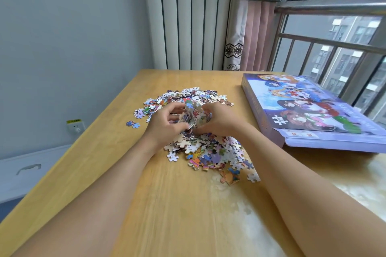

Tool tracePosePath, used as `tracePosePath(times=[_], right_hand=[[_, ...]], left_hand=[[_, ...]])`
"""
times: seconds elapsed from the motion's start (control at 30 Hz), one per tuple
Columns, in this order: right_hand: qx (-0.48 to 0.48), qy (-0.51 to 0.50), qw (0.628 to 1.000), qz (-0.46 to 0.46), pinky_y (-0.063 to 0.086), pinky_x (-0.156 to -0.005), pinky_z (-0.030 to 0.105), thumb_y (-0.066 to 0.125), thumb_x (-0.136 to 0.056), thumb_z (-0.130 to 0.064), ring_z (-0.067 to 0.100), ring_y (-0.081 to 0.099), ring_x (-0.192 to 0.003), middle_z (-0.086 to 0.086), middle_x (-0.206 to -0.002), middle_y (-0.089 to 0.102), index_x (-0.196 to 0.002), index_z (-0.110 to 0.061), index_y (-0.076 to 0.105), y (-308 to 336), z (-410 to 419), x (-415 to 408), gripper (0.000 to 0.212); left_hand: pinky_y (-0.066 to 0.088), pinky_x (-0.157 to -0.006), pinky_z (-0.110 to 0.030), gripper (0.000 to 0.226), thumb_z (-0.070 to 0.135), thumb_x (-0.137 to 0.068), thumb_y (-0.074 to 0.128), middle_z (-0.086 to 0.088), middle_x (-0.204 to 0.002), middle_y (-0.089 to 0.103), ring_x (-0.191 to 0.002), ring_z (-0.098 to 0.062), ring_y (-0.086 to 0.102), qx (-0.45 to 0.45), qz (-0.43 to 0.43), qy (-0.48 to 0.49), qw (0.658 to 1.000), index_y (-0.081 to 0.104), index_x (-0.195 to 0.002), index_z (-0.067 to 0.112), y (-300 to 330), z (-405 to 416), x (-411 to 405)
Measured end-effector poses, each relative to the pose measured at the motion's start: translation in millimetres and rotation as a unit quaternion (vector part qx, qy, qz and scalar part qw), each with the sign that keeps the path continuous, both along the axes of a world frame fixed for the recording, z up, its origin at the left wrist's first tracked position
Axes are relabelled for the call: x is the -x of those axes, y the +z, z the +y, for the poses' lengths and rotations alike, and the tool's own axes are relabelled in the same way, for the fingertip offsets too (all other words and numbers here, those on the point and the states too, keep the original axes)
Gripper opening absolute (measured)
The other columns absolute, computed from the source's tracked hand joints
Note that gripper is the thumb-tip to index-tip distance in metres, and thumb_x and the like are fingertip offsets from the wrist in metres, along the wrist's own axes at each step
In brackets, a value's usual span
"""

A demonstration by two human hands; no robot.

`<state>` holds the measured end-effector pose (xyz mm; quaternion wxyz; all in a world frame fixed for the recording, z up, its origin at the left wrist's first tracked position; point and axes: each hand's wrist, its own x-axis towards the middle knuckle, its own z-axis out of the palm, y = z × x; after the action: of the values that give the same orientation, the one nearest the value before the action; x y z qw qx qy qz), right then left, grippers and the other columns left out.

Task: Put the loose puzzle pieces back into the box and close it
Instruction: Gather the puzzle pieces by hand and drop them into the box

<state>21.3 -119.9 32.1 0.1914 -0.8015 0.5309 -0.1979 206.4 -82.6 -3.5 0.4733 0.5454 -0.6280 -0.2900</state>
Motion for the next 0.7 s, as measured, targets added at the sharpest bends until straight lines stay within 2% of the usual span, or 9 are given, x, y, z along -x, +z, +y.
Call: tracePosePath(times=[0.07,0.17,0.27,0.33,0.43,0.5,0.57,0.63,0.7], right_hand=[[0.018,-0.008,1.0,0.003,0.04,-0.054,0.028,0.088,-0.071,-0.035,0.021,0.058,-0.074,0.0,-0.081,0.065,-0.082,-0.017,0.062,-3.1,-0.4,-2.7,0.033],[0.044,-0.017,0.999,-0.027,0.04,-0.055,0.027,0.087,-0.07,-0.03,0.022,0.059,-0.077,0.002,-0.087,0.064,-0.091,-0.01,0.069,-4.5,-3.7,-1.3,0.034],[0.037,-0.02,0.996,-0.083,0.035,-0.049,0.022,0.084,-0.073,-0.024,0.013,0.047,-0.056,0.001,-0.068,0.057,-0.079,-0.001,0.066,-5.1,-7.8,3.2,0.03],[0.009,-0.029,0.99,-0.14,0.036,-0.043,0.02,0.083,-0.075,-0.022,0.007,0.045,-0.046,-0.003,-0.058,0.058,-0.072,-0.004,0.065,-2.6,-9.3,7.3,0.026],[-0.041,-0.039,0.972,-0.23,0.045,-0.051,0.024,0.084,-0.079,-0.021,0.011,0.054,-0.054,0.0,-0.062,0.063,-0.078,-0.006,0.068,2.9,-10.9,12.9,0.022],[-0.105,-0.057,0.944,-0.306,0.052,-0.06,0.033,0.084,-0.078,-0.023,0.02,0.059,-0.065,0.011,-0.078,0.066,-0.097,0.004,0.068,6.1,-13.5,16.4,0.036],[-0.199,-0.074,0.9,-0.38,0.057,-0.063,0.034,0.086,-0.077,-0.026,0.022,0.064,-0.072,0.015,-0.097,0.068,-0.112,0.002,0.065,8.4,-15.5,19.6,0.049],[-0.29,-0.083,0.85,-0.432,0.059,-0.065,0.034,0.083,-0.081,-0.026,0.023,0.069,-0.079,0.013,-0.103,0.07,-0.111,-0.004,0.065,11.6,-14.6,20.5,0.041],[-0.347,-0.082,0.807,-0.47,0.06,-0.067,0.036,0.075,-0.088,-0.024,0.024,0.069,-0.081,0.011,-0.097,0.069,-0.102,-0.009,0.064,11.7,-13.9,20.1,0.023]], left_hand=[[0.048,-0.089,-0.018,0.051,0.009,-0.084,0.075,0.008,-0.121,0.066,-0.114,-0.008,0.061,0.003,0.011,-0.006,1.0,0.061,-0.13,0.027,-0.8,-1.0,-0.7],[0.054,-0.09,-0.026,0.043,0.009,-0.087,0.073,0.005,-0.115,0.068,-0.107,-0.01,0.065,0.011,0.047,0.011,0.999,0.063,-0.126,0.024,-0.4,-1.3,-0.2],[0.054,-0.087,-0.029,0.035,0.017,-0.088,0.073,0.004,-0.113,0.069,-0.104,-0.012,0.067,0.017,0.078,0.031,0.996,0.065,-0.121,0.025,-0.8,-3.8,-0.3],[0.053,-0.085,-0.028,0.033,0.025,-0.087,0.073,0.005,-0.113,0.069,-0.104,-0.013,0.066,0.018,0.087,0.04,0.995,0.065,-0.119,0.025,-1.1,-5.0,-0.6],[0.053,-0.084,-0.03,0.035,0.035,-0.084,0.07,0.006,-0.112,0.068,-0.105,-0.013,0.065,0.019,0.088,0.046,0.995,0.066,-0.118,0.027,-1.8,-5.4,0.1],[0.055,-0.085,-0.032,0.031,0.033,-0.088,0.07,0.006,-0.112,0.068,-0.106,-0.013,0.065,0.02,0.087,0.05,0.995,0.067,-0.118,0.026,-2.3,-5.5,0.8],[0.056,-0.087,-0.035,0.027,0.029,-0.092,0.07,0.006,-0.112,0.068,-0.105,-0.012,0.065,0.022,0.085,0.055,0.995,0.067,-0.119,0.024,-2.0,-5.8,1.4],[0.057,-0.089,-0.037,0.026,0.029,-0.093,0.069,0.006,-0.113,0.068,-0.106,-0.012,0.065,0.024,0.083,0.057,0.995,0.067,-0.119,0.023,-1.5,-6.0,1.6],[0.057,-0.089,-0.037,0.028,0.033,-0.092,0.069,0.006,-0.114,0.068,-0.106,-0.011,0.065,0.023,0.082,0.056,0.995,0.067,-0.118,0.023,-1.2,-5.5,1.4]])
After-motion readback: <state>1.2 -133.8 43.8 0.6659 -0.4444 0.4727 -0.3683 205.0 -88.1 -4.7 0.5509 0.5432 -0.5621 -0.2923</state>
